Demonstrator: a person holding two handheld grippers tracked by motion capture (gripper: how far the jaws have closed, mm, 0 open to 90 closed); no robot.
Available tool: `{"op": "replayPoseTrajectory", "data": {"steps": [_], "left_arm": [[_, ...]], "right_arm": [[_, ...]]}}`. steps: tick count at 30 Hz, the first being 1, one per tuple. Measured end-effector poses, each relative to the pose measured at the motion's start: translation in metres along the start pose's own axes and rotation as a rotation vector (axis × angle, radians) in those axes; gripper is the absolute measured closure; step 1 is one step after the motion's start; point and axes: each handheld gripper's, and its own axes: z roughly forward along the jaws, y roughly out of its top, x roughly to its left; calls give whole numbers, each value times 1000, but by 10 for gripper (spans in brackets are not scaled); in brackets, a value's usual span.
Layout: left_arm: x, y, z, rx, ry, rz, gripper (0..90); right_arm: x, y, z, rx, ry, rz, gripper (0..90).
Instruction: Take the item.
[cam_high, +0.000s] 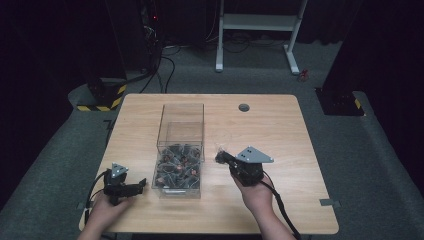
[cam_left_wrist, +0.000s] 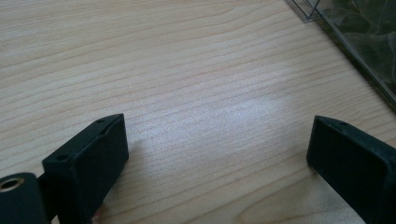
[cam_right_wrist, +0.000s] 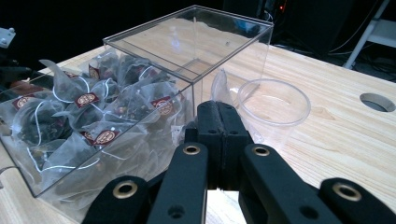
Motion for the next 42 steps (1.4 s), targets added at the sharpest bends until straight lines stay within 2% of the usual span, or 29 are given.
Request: {"op": "replayPoseTrajectory", "data": {"steps": [16, 20, 21, 33, 42], "left_arm": [[0, 0, 0, 3, -3, -4, 57], [0, 0, 0, 3, -2, -2, 57], [0, 0, 0, 0, -5, -15, 57], [0, 0, 0, 0, -8, -10, 57], [0, 0, 0, 0, -7, -12, 57]], "right_arm": [[-14, 11, 2, -16, -43, -6, 900], [-16, 16, 6, -24, -56, -11, 900], [-17, 18, 7, -21, -59, -14, 900], [-24, 29, 19, -21, -73, -14, 900], [-29, 37, 29, -17, -99, -35, 900]]}}
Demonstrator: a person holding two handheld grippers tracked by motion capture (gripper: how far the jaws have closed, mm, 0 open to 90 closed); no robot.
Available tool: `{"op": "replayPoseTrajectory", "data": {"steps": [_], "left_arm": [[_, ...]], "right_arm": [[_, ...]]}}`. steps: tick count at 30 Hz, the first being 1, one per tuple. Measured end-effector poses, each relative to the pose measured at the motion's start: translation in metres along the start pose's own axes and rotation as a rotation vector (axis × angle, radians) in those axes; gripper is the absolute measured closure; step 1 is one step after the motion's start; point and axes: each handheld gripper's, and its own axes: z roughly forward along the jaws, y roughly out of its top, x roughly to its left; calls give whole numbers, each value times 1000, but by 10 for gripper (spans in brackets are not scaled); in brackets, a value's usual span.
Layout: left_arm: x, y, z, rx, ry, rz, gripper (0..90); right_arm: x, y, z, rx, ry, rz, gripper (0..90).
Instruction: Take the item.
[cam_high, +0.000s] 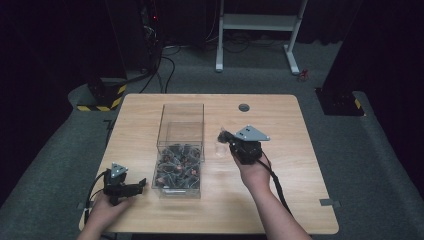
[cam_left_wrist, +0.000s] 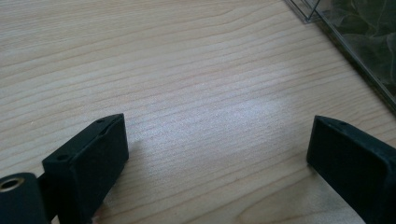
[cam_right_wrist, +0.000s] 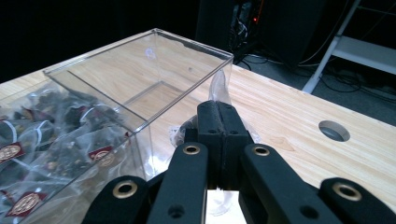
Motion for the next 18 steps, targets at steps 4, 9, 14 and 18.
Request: {"op": "replayPoseTrajectory", "data": {"steps": [4, 9, 14, 18], "left_arm": [[0, 0, 0, 1, 3, 6, 57], [1, 0, 0, 1, 4, 10, 57], [0, 0, 0, -1, -1, 1, 57], [0, 0, 0, 0, 1, 6, 57]], "right_arm": [[-2, 2, 6, 8, -6, -1, 900], [-4, 4, 13, 16, -16, 0, 900], [-5, 4, 18, 23, -23, 1, 900], [-7, 2, 22, 36, -29, 7, 900]]}}
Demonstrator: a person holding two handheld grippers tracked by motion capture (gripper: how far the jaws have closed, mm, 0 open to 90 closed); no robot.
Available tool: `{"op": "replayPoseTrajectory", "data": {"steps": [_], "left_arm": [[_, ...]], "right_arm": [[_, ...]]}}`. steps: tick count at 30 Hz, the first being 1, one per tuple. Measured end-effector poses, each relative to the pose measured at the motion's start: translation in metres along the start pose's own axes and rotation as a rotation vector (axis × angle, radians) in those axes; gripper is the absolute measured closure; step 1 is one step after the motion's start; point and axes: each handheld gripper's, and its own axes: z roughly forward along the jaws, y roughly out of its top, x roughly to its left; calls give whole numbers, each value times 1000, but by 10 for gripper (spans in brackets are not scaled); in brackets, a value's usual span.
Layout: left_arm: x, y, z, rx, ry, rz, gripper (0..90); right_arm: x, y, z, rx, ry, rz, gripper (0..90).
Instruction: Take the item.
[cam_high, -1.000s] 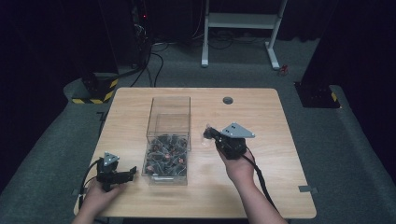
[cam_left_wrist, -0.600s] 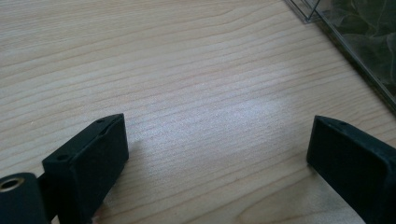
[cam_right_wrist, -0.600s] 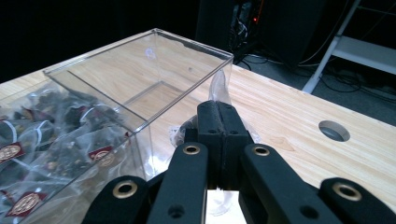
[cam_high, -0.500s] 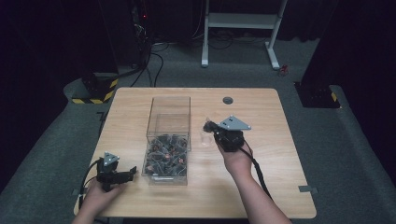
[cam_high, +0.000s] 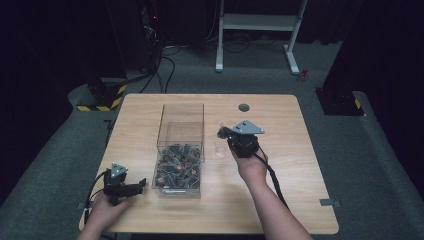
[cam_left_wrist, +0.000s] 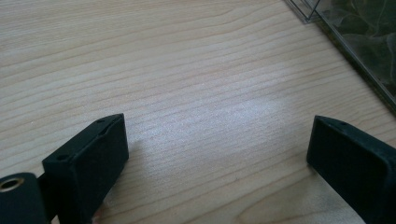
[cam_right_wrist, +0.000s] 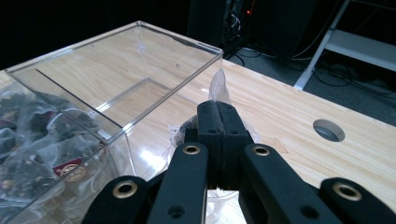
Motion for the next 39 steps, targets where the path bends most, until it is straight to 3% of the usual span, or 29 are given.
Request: {"op": "replayPoseTrajectory", "data": {"steps": [27, 39], "left_arm": [[0, 0, 0, 0, 2, 1, 57], [0, 0, 0, 1, 0, 6, 57]], "right_arm": [[1, -18, 38, 126, -7, -15, 898], [1, -18, 42, 123, -8, -2, 826]]}}
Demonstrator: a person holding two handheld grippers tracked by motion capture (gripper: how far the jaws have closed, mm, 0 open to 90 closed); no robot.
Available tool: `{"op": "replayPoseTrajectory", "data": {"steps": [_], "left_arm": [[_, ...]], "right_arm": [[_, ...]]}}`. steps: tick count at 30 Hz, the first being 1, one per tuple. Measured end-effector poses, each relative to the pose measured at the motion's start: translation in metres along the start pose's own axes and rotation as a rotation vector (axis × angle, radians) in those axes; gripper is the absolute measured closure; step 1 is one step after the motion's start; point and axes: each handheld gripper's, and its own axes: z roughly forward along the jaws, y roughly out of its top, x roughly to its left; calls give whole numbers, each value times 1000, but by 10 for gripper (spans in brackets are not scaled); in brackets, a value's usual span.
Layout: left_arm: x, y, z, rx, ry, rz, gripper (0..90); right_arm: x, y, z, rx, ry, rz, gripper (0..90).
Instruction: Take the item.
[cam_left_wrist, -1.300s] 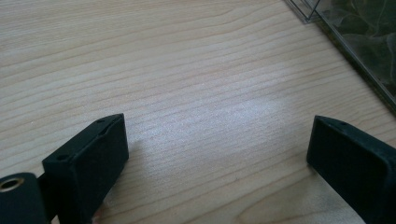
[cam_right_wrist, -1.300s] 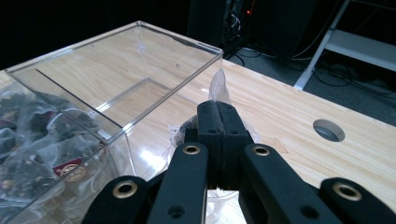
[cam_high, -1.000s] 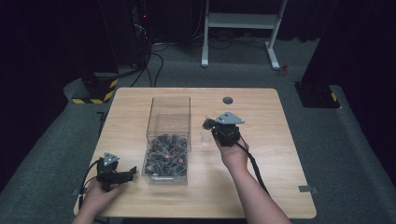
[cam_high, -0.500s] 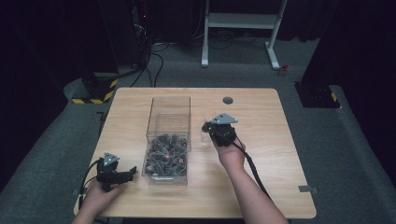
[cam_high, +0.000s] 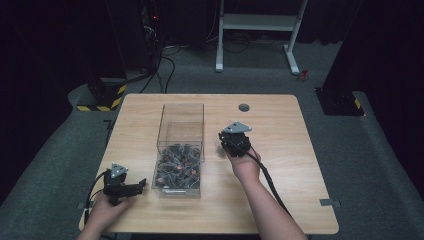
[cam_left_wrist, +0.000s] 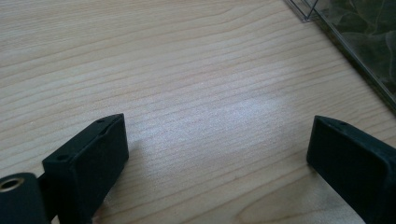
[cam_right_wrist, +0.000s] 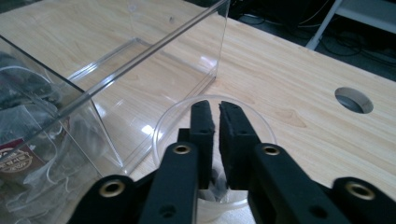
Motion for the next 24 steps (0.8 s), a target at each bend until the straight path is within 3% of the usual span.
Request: {"op": "replayPoseTrajectory", "data": {"steps": [10, 24], "left_arm": [[0, 0, 0, 0, -1, -3, 57], [-1, 0, 0, 1, 0, -1, 57]], "right_arm": [[2, 3, -7, -25, 11, 6, 724], [7, 6, -20, -39, 43, 3, 455]]}}
